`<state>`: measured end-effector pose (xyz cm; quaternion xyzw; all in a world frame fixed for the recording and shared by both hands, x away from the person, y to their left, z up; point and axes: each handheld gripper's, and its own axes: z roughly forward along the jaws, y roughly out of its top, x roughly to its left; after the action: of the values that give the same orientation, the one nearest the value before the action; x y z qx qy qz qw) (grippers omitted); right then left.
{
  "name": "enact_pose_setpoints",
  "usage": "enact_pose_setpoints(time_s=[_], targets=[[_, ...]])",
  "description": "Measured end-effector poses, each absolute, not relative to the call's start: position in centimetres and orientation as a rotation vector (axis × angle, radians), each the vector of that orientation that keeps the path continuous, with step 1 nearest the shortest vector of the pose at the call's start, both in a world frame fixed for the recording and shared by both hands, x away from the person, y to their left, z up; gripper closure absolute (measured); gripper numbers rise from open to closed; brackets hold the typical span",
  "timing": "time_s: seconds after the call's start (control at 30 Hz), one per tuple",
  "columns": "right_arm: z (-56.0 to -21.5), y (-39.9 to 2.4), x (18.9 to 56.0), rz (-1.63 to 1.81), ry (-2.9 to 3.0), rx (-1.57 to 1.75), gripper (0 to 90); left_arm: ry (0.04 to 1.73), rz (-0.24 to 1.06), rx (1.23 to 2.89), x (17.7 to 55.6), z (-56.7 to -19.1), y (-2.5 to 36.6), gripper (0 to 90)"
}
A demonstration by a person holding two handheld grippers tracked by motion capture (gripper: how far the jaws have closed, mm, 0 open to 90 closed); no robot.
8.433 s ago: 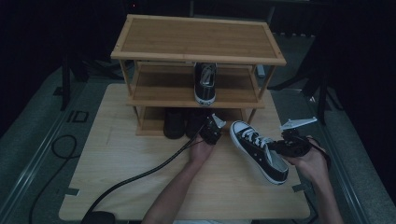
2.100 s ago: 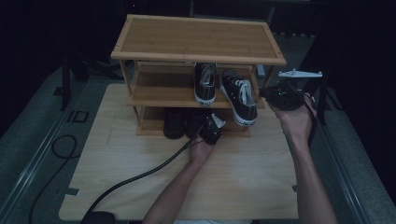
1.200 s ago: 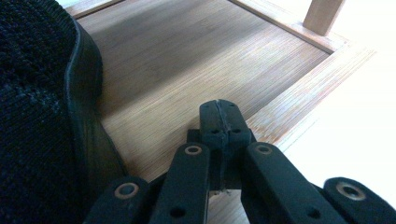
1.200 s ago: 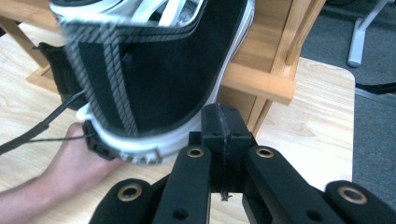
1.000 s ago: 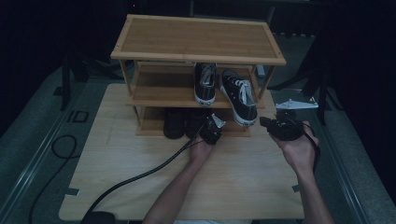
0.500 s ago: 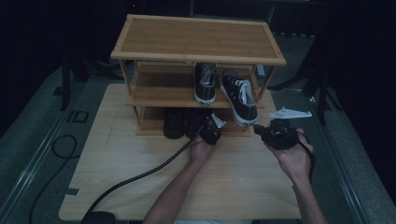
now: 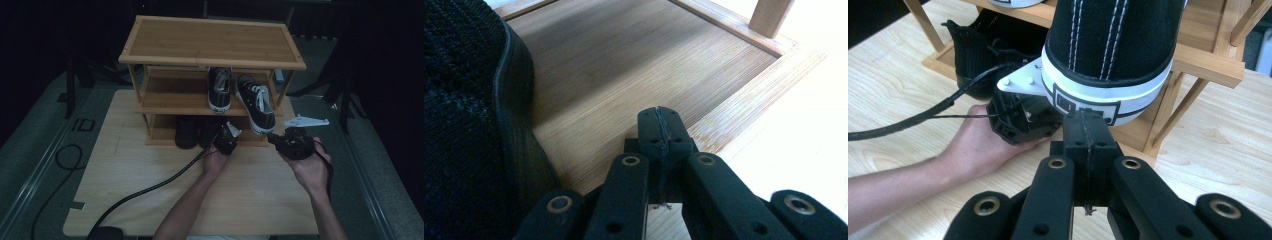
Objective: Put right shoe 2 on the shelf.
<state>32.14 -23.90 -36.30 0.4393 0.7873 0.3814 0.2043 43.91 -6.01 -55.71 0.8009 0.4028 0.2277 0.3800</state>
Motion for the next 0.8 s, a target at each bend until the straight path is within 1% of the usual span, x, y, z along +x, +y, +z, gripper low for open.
enact_pose_setpoints(time_s=[0.33,0.8], targets=[[-36.4,-24.0,32.2,1.056,2.187,1.218,90.0,1.031,0.586,2.044,43.9,-55.7,-6.0,90.0],[-36.6,-23.3,33.7,1.071,2.195,1.220,90.0,1.029,0.579,2.045,43.9,-55.7,-6.0,90.0]])
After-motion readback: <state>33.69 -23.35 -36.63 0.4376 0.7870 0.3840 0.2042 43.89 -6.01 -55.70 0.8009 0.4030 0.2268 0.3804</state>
